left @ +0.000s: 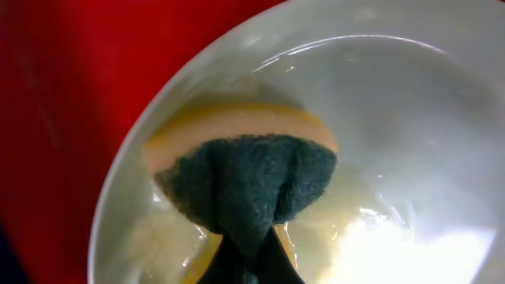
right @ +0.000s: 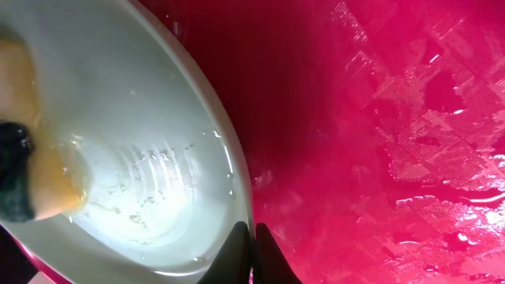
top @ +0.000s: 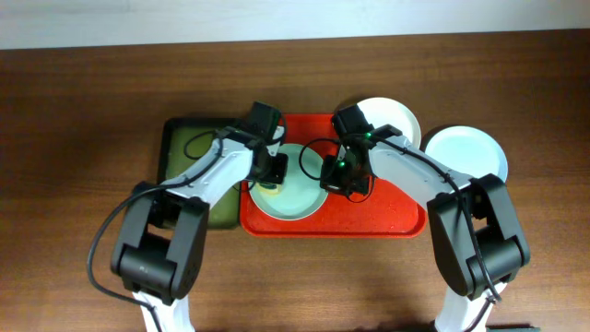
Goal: Clean dirty plates on tray and stack at the side
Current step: 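Scrub the white plate with the sponge while the right gripper holds its rim, then return the sponge to the black tray and retract the left arm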
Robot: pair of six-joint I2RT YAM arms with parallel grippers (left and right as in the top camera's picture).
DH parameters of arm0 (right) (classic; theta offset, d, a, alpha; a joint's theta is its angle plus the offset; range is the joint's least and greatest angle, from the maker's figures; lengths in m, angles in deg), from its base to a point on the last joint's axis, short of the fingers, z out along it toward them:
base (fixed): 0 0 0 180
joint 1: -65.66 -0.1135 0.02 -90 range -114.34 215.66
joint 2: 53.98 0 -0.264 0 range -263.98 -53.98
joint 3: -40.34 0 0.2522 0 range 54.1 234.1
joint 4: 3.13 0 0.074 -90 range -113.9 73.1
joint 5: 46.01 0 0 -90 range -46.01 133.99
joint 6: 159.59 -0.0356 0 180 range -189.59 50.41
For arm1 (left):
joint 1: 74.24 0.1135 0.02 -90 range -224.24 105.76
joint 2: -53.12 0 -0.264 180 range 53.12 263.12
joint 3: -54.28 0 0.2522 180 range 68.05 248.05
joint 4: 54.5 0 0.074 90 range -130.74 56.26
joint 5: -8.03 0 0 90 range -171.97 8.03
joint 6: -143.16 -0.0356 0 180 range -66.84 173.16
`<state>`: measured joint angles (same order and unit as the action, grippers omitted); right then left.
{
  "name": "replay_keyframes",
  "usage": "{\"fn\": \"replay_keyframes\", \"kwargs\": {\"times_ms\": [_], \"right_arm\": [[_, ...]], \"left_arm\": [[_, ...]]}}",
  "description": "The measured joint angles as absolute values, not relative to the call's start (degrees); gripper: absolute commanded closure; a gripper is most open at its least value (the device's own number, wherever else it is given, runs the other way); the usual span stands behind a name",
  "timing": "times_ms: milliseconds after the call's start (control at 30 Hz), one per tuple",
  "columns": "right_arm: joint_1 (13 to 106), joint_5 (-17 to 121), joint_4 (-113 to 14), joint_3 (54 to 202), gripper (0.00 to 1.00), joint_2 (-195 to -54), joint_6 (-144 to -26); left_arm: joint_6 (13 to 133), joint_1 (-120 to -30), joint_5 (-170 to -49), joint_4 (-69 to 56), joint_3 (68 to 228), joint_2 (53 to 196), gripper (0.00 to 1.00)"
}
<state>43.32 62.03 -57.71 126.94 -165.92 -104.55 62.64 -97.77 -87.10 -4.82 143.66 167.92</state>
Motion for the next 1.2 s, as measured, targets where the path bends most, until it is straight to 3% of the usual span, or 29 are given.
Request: {"fn": "replay_keyframes", "kwargs": {"times_ms": [100,200,400,567,633,800,833,867,900,967,1067,1100,1200], "right_arm": [[43.3,61.9,-57.8,126.9,0.96,-165.9,-104.6],[43.3,61.9,-57.8,126.9,0.96,-165.9,-104.9],[43.3,61.9,-57.7,126.9,0.96,-165.9,-104.9],[43.3,61.9,-57.7,126.9,0.96,-165.9,-104.7],[43.3,61.9,-57.6,126.9,0.95,-165.9,-104.7],[43.3,61.9,-57.5,126.9,0.96,-165.9,-104.7],[43.3,61.9,-57.6,126.9,0.95,-165.9,-104.7],[43.3,61.9,-57.6,126.9,0.95,-165.9,-104.7],[43.3,61.9,-57.6,126.9,0.95,-165.9,-104.6],[43.3,61.9,-57.6,126.9,0.95,-165.9,-104.7],[43.3,61.9,-58.0,126.9,0.66,-165.9,-104.1],[43.3,61.9,-58.0,126.9,0.63,-165.9,-104.5],[43.3,61.9,-58.0,126.9,0.64,-165.9,-104.2]], "left_arm": [[62.8,-99.5,-92.3,-4.8,143.9,168.1,1.0],[63.0,-100.3,-100.7,3.4,149.2,169.1,1.0],[63.1,-96.2,-77.8,20.5,165.5,167.0,1.0],[63.1,-87.8,-74.2,28.1,165.5,167.0,1.0],[63.1,-83.6,-74.1,27.1,164.4,166.9,1.0],[63.1,-82.6,-74.7,13.9,149.6,166.6,0.99],[63.1,-82.6,-74.7,11.6,147.9,166.5,0.96],[63.1,-82.6,-74.7,10.8,146.8,166.5,0.57],[63.2,-82.6,-74.8,10.5,146.4,166.5,0.28],[63.2,-82.6,-74.9,10.6,146.4,166.5,0.25],[63.2,-82.6,-76.3,16.2,152.5,166.1,0.2],[63.4,-82.5,-76.7,17.8,157.5,165.3,0.01],[68.3,-76.5,-77.5,22.2,172.7,157.6,0.01]]}}
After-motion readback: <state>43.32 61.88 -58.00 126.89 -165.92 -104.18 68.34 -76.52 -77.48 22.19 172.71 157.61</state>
